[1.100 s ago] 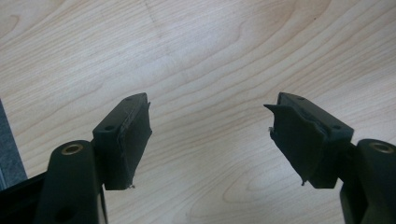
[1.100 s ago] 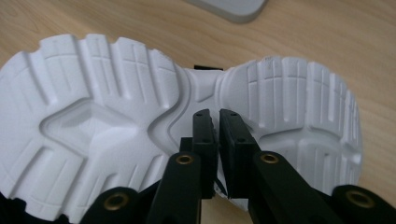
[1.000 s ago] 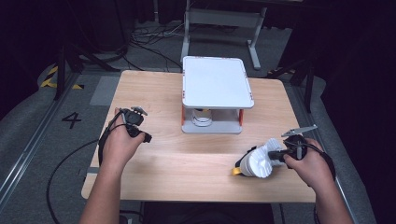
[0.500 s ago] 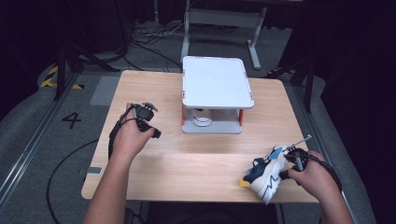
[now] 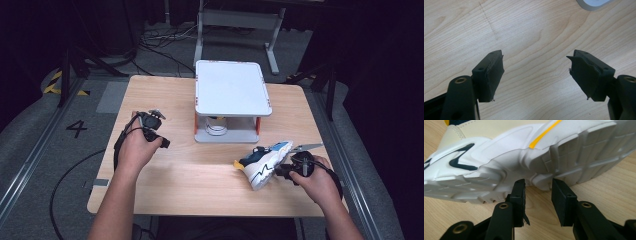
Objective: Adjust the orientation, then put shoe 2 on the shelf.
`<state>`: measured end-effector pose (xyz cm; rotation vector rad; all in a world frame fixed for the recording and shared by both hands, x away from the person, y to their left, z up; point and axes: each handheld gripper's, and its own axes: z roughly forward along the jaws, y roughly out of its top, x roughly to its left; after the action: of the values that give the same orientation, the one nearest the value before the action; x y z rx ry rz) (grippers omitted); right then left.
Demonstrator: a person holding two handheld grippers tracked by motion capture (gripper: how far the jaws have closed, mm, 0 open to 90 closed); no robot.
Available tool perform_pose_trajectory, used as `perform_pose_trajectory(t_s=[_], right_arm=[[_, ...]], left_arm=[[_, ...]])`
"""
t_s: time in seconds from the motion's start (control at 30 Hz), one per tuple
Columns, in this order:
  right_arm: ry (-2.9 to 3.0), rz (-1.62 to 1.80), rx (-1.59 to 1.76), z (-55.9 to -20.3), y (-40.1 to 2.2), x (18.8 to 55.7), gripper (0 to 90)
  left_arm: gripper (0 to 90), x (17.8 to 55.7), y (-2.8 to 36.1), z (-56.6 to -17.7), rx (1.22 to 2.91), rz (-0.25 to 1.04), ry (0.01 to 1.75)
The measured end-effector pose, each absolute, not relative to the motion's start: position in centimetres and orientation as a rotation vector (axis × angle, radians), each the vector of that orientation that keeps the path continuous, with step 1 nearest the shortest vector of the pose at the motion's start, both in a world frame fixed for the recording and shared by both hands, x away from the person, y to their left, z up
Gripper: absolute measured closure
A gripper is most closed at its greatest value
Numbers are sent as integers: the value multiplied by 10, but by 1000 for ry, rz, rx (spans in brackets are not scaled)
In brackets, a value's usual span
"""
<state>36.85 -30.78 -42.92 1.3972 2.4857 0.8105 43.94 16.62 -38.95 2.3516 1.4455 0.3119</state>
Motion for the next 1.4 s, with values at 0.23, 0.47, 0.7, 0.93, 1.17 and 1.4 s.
perform_pose_trajectory(t_s=[0.23, 0.47, 0.7, 0.93, 1.17, 1.4], right_arm=[[2457, 863, 1419, -403, -314, 357, 594], [2276, 1012, 1383, -374, -323, 351, 489], [2157, 1091, 1350, -369, -321, 356, 449], [2104, 1004, 1417, -374, -321, 364, 353], [2063, 906, 1475, -381, -318, 373, 342], [2082, 839, 1483, -392, -306, 384, 318]], left_arm=[[268, 439, 168, -390, 2353, 301, 1456], [254, 439, 168, -389, 2350, 312, 1485], [251, 438, 166, -390, 2353, 308, 1494], [250, 439, 165, -391, 2370, 302, 1492], [250, 437, 165, -395, 2376, 291, 1503], [248, 432, 170, -397, 2381, 285, 1522]])
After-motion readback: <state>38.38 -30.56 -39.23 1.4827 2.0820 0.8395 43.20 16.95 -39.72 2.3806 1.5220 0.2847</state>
